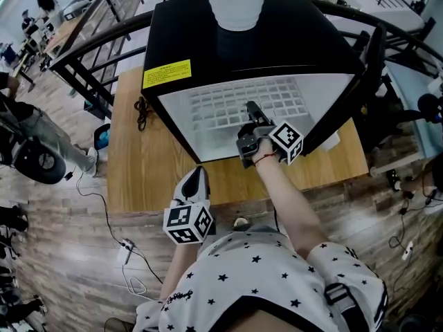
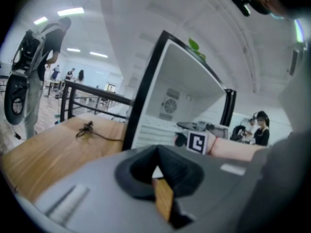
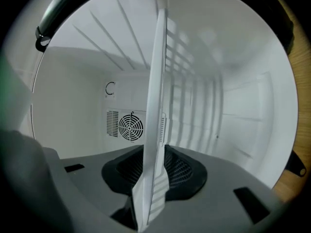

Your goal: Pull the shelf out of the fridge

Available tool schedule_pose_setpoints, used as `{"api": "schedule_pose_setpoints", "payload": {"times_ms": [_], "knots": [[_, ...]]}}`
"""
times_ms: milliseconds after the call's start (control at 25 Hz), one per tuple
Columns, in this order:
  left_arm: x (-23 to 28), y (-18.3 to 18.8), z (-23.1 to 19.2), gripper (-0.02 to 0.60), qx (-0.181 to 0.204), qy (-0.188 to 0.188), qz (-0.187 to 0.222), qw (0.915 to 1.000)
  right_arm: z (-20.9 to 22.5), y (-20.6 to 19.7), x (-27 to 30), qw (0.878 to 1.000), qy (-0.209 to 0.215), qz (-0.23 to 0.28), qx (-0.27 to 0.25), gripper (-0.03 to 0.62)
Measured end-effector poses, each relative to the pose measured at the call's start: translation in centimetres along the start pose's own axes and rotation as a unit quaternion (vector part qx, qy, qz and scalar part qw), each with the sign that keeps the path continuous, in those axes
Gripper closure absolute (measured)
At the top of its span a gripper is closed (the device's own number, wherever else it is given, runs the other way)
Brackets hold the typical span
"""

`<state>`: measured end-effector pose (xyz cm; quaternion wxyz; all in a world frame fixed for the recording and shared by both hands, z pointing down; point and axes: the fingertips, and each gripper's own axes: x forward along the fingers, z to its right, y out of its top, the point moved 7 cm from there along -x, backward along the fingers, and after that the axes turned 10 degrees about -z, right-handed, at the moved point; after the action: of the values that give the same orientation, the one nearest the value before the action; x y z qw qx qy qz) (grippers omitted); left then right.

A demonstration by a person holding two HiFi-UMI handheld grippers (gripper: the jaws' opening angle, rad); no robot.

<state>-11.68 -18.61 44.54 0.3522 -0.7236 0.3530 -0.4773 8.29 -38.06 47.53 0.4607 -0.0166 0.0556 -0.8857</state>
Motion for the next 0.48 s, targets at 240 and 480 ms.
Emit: {"api": "schedule_pose_setpoints", "payload": {"times_ms": [240, 480], "knots": [[0.1, -0.1, -0.1, 0.574, -0.004, 0.004, -0.002, 1.0000, 0.2, 0.3, 1.4, 1.000, -0.008, 0.010, 0.009, 0.513], [-0.4, -0.6, -0.2, 0.574, -0.004, 0.009, -0.005, 0.9999, 0.1, 0.0, 1.4, 0.999, -0.002, 0.027, 0.020, 0.553]]}}
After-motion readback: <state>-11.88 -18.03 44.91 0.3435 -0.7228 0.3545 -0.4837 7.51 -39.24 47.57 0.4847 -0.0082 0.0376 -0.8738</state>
